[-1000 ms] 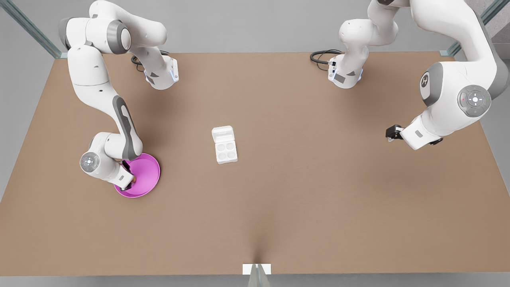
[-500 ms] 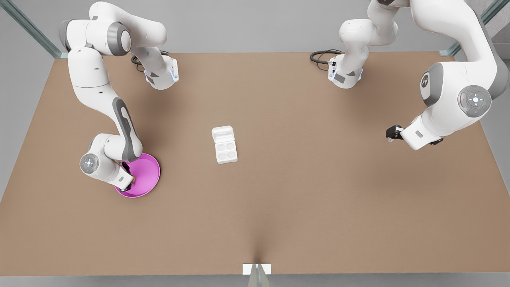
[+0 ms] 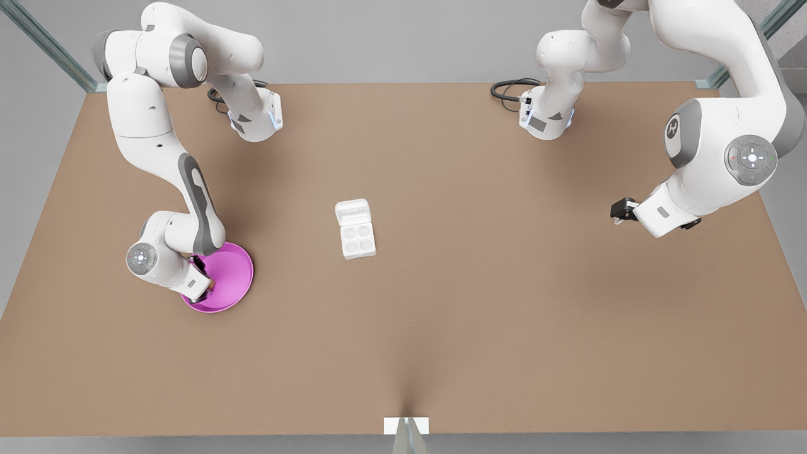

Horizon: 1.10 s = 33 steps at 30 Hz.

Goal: Pack egg into the box and close the box lid

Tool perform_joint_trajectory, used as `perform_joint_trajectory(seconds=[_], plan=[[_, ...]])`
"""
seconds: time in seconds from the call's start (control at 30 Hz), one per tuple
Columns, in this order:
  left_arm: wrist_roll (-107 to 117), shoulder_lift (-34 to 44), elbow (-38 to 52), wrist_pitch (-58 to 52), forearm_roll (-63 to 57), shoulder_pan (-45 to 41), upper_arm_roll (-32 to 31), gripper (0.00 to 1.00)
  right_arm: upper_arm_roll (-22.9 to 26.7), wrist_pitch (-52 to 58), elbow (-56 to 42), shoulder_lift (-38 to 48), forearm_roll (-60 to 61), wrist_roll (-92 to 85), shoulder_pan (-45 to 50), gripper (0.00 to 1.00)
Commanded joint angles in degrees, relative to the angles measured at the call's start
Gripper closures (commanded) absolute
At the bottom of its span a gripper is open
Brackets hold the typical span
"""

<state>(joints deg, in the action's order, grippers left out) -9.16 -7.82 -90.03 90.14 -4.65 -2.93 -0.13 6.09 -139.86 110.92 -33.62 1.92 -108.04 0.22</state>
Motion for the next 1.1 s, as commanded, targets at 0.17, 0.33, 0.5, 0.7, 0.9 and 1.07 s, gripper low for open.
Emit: perform_joint_trajectory(seconds=[0.17, 0.33, 0.5, 0.7, 0.9, 1.07], plan=[[-0.1, 0.1, 0.0, -0.3, 0.0, 0.0, 0.0, 0.00, -1.3, 0.4, 0.3, 3.8, 3.9, 1.7, 1.7, 0.45], [0.0, 0.1, 0.0, -0.3, 0.0, 0.0, 0.0, 0.00, -1.3, 1.6, -2.8, 3.5, 8.5, 5.6, 6.1, 0.43], [0.0, 0.0, 0.0, -0.3, 0.0, 0.0, 0.0, 0.00, -1.7, 3.9, -6.5, 3.5, 11.1, 11.6, 10.6, 0.43], [0.0, 0.1, 0.0, -0.4, 0.0, 0.0, 0.0, 0.00, -1.6, 5.9, -9.1, 3.6, 16.0, 29.4, 23.5, 0.43], [0.0, 0.1, 0.0, -0.4, 0.1, 0.0, 0.0, 0.00, -1.6, 5.3, -13.2, 1.4, 21.6, 45.2, 39.0, 0.43], [0.1, 0.3, 0.0, -0.8, 0.1, 0.0, 0.0, 0.00, -1.6, 6.1, -12.6, 1.1, 22.1, 44.3, 40.6, 0.43]])
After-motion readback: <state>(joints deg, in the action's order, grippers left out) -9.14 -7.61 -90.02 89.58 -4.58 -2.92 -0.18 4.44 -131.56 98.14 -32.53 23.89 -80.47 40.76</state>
